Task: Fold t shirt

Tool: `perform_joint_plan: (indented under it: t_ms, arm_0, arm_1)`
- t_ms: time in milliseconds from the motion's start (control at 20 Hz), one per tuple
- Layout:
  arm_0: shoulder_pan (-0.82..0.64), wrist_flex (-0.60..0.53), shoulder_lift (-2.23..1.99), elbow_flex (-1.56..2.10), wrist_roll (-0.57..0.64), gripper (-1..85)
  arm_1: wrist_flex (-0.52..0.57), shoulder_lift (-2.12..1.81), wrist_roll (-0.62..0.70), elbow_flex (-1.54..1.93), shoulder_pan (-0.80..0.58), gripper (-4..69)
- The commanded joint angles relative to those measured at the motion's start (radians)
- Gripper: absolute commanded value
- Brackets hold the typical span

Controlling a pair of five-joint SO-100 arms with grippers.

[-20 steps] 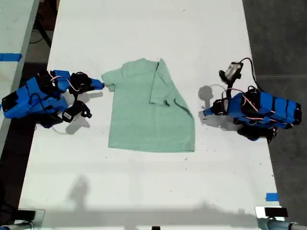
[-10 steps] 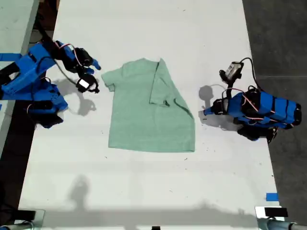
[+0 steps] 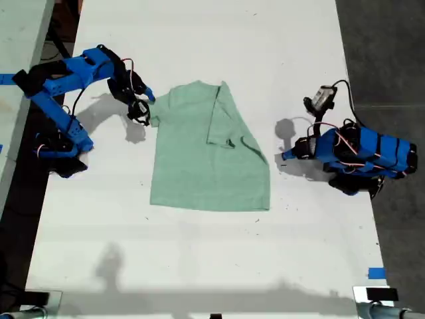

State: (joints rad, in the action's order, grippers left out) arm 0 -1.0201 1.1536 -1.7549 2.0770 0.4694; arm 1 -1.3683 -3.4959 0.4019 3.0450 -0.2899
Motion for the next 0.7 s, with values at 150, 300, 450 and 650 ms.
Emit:
perform_joint_plan:
  t_ms: [150, 300, 450, 650]
  arm_0:
    - [0.080, -0.002, 0.009, -0.066, -0.046, 20.6]
    - [0.084, 0.005, 0.158, -0.069, -0.052, 10.6]
    - [0.063, 0.044, 0.236, -0.071, -0.058, -0.3]
    - [0.049, 0.138, 0.034, -0.098, -0.077, -0.3]
  arm_1:
    - [0.015, -0.006, -0.002, 0.055, 0.008, -1.5]
    - [0.015, -0.006, -0.002, 0.055, 0.008, -1.5]
    - [0.015, -0.006, -0.002, 0.055, 0.009, -1.5]
    - [0.015, -0.006, -0.002, 0.055, 0.009, -1.5]
